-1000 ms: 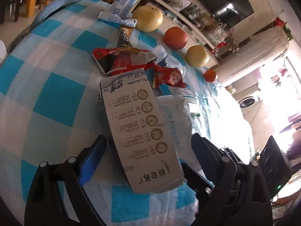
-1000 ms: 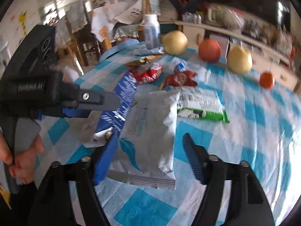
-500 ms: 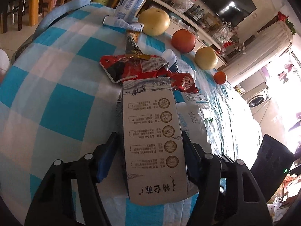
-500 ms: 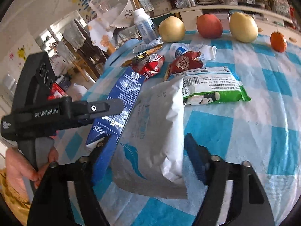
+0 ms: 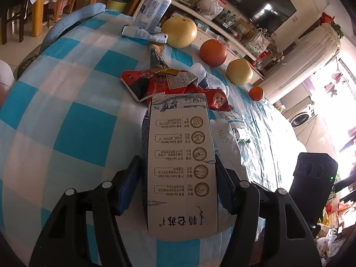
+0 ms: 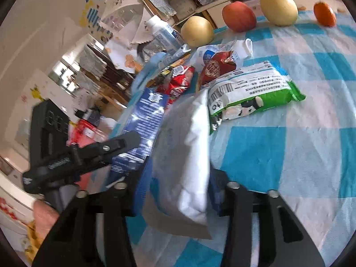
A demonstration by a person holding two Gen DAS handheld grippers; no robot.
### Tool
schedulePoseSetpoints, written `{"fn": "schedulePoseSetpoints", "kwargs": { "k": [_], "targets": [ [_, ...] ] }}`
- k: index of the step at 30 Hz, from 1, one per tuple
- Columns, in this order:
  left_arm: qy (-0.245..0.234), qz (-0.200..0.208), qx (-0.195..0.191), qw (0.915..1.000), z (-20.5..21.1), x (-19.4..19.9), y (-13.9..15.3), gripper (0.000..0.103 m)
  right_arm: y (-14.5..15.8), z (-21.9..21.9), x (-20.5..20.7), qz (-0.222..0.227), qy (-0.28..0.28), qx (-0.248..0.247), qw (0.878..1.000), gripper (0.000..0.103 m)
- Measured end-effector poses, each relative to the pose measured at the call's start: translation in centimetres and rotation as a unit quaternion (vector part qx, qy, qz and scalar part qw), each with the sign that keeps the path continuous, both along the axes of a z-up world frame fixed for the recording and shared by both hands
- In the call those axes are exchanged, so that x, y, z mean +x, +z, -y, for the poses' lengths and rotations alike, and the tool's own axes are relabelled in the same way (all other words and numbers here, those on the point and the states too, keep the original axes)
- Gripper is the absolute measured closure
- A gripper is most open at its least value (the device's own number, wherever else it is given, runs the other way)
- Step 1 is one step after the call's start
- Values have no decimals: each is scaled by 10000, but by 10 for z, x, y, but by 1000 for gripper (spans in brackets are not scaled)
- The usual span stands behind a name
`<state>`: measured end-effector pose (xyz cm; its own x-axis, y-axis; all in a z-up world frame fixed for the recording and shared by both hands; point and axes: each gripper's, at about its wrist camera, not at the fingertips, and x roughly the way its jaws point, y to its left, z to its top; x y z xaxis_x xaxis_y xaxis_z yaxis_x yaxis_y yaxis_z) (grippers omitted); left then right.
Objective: Collect trash
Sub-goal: 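Close the right gripper on the large white plastic bag, then lift the carton and the bag and carry both over the pink bucket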
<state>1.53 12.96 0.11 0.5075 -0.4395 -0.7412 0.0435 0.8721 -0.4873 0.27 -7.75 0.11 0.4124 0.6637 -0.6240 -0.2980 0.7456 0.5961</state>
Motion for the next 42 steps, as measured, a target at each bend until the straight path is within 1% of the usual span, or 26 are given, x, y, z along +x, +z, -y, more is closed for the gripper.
{"fn": "schedulePoseSetpoints", "kwargs": {
  "k": [4,5,8,9,12,17,21,30,38,42],
  "targets": [
    [-16,48,-54,10000,-4,-3,1,39,1,-6,-3,84,1,-81,9999,67],
    [-21,62,-58,10000,-4,-3,2,39,1,-6,-3,85,-6,-49,10000,70],
    [8,173,-112,9998,-11,-7,7,39,2,-4,-3,25,-22,378,9993,78],
    [20,201,-134,9997,-14,-9,9,39,3,-3,-4,25,-31,451,9990,78],
    [51,306,-167,9994,-21,-14,14,40,7,-8,-8,133,-73,345,9993,79],
    [116,511,-197,9984,-36,-24,26,39,15,-12,-15,280,-103,303,9991,83],
    [183,645,-279,9974,-48,-31,34,39,22,-17,-21,365,-128,343,9987,84],
    [306,959,-412,9941,-72,-48,50,39,35,-18,-33,327,-277,716,9965,85],
    [565,1282,-481,9890,-103,-64,69,39,67,-37,-43,467,-204,1086,9928,85],
    [817,1483,-499,9843,-125,-75,81,39,82,-54,-48,565,-108,1178,9914,85]
  ]
}}
